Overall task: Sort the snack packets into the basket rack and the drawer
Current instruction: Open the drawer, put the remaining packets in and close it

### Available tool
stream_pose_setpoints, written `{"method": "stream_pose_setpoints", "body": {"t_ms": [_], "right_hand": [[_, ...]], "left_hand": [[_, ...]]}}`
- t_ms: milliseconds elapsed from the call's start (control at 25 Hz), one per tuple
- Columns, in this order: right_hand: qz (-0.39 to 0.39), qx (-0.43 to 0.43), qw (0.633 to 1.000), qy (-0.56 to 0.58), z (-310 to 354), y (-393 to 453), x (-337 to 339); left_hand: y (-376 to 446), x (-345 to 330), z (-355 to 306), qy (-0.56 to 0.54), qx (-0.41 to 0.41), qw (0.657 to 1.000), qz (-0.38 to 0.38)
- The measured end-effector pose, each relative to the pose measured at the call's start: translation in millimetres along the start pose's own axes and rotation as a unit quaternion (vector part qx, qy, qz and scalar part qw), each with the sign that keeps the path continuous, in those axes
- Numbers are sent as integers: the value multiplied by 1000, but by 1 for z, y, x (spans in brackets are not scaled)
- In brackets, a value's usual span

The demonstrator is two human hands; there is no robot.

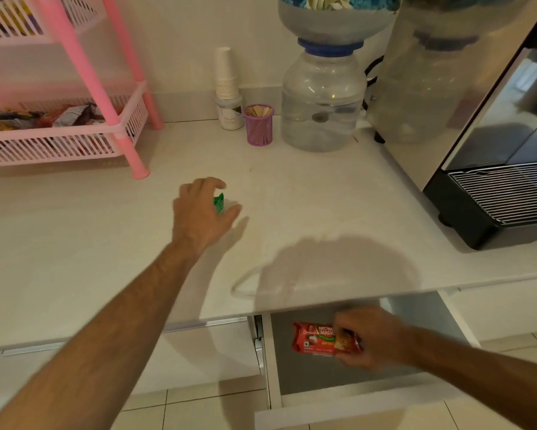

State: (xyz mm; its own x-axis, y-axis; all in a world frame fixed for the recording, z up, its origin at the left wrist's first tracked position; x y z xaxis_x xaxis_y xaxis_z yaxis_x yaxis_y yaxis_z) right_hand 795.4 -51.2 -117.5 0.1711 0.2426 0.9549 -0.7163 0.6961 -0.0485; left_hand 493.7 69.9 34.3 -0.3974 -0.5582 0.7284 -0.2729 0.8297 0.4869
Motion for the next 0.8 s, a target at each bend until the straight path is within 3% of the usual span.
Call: {"method": "stream_pose_setpoints", "body": {"t_ms": [80, 200, 320, 480, 600, 720, 800], "right_hand": [[41, -35, 998, -29, -25, 9, -34], [37, -88, 995, -25, -48, 32, -70], [6, -131, 991, 31, -58, 48, -95], [-8, -131, 991, 10, -70, 53, -113], [15, -97, 994, -43, -66, 54, -110], [14, -6, 994, -106, -36, 56, -91], [64, 29, 992, -107, -7, 49, -82]], "left_hand": [[5, -10, 29, 102, 23, 994, 39], [-1, -26, 67, 150, 87, 980, 97], [-6, -34, 82, 125, 109, 980, 108], [-7, -38, 83, 66, 97, 988, 101], [-9, -42, 84, 40, 97, 990, 98], [-12, -44, 78, 17, 84, 991, 98], [-17, -44, 70, -4, 84, 991, 104]]}}
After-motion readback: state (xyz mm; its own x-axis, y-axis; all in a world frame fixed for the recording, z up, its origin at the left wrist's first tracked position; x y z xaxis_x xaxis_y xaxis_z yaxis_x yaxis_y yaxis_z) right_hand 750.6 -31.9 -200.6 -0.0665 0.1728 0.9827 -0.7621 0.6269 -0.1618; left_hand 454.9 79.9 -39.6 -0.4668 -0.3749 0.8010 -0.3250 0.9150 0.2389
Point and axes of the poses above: each hand's wrist, its own y-axis towards the middle knuckle, its own x-axis out of the back of the hand, z = x × y, the point moved 10 cm from there along y, towards the middle knuckle, and after that the axes turned 11 degrees about -z, right-handed, at the moved point
